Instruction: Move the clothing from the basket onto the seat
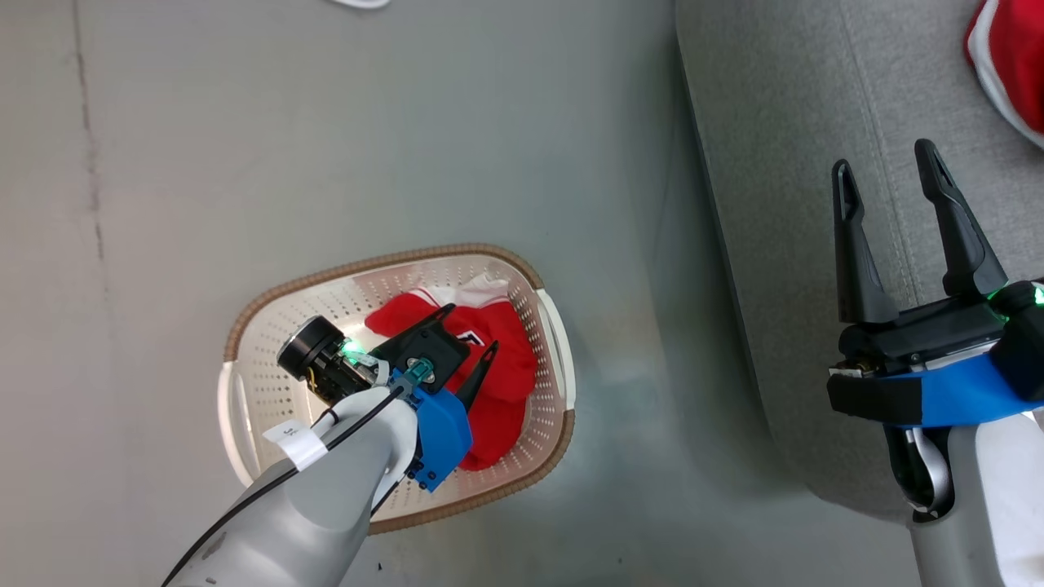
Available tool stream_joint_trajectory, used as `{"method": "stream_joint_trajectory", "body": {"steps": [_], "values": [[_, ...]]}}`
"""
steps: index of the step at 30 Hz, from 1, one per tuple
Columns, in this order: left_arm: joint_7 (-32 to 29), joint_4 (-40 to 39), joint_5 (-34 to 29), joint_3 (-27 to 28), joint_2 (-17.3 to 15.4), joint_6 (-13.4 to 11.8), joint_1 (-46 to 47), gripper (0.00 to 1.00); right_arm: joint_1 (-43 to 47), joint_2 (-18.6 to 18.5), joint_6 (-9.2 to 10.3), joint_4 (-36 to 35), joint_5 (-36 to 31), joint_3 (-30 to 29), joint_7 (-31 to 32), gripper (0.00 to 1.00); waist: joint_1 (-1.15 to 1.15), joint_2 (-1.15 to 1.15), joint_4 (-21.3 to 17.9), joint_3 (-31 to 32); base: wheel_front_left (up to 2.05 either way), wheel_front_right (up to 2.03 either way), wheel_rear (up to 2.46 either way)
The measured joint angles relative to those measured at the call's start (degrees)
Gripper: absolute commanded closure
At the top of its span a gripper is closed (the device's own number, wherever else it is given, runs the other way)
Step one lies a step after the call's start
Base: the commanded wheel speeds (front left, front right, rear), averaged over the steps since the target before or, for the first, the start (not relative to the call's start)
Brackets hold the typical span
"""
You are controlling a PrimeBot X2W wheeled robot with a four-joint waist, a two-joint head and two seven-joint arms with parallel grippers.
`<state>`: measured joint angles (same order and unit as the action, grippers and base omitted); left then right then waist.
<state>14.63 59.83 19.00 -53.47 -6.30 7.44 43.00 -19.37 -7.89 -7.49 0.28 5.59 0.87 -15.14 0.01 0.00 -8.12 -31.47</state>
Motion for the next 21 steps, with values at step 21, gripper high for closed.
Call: {"method": "stream_joint_trajectory", "body": {"steps": [21], "values": [[-4.0, 7.7, 12.1, -17.7, -3.4, 0.0, 10.0, 0.0, -4.2, 1.4, 0.0, -4.0, -0.4, -0.3, 0.0, 0.0, -0.01, 0.0, -1.7, -16.1, 0.0, 0.0, 0.0]]}}
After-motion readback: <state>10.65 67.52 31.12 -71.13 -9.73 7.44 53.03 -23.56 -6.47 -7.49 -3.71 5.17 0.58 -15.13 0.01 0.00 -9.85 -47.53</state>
